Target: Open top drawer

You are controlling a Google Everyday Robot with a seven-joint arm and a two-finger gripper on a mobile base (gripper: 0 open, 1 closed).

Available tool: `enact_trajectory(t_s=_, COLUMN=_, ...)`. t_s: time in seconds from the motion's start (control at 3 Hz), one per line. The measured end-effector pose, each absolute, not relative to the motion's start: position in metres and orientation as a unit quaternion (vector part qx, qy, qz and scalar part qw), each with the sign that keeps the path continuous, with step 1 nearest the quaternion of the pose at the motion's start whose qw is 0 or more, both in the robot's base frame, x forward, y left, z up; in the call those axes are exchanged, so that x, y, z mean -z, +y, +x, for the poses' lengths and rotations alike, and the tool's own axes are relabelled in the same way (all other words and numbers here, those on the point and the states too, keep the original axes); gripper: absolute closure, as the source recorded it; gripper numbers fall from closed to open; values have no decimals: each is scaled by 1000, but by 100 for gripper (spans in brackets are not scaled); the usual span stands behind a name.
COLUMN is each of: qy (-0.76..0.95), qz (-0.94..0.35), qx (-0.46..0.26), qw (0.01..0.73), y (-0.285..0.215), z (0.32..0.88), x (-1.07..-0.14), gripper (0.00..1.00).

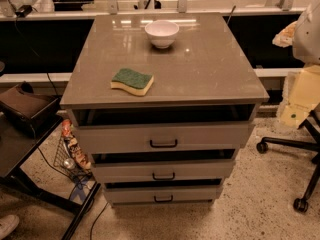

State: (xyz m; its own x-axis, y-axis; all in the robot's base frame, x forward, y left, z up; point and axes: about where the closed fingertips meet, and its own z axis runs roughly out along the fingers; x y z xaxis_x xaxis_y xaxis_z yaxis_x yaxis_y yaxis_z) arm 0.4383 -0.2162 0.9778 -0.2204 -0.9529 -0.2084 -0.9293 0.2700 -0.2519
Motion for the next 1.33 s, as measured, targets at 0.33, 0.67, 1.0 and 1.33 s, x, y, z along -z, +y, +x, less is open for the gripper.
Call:
enact_trajectory(t_s=0.33, qy=779, qz=-604, qx=40, qw=164, y=-215, z=439, x=-978, gripper=0)
enact_trajectory(t_s=0.67, qy=770, qz=-614, qx=49, qw=165, y=-207, z=436, x=-964, gripper=0)
enact_trajectory(t_s=1.0, qy=739, qz=-651, qx=76, qw=155, y=-181, z=440, x=-920, gripper=0)
enact_trajectory(t_s=1.33, qy=726, qz=-669, qx=84, qw=138, y=-160, z=451, x=-869, gripper=0)
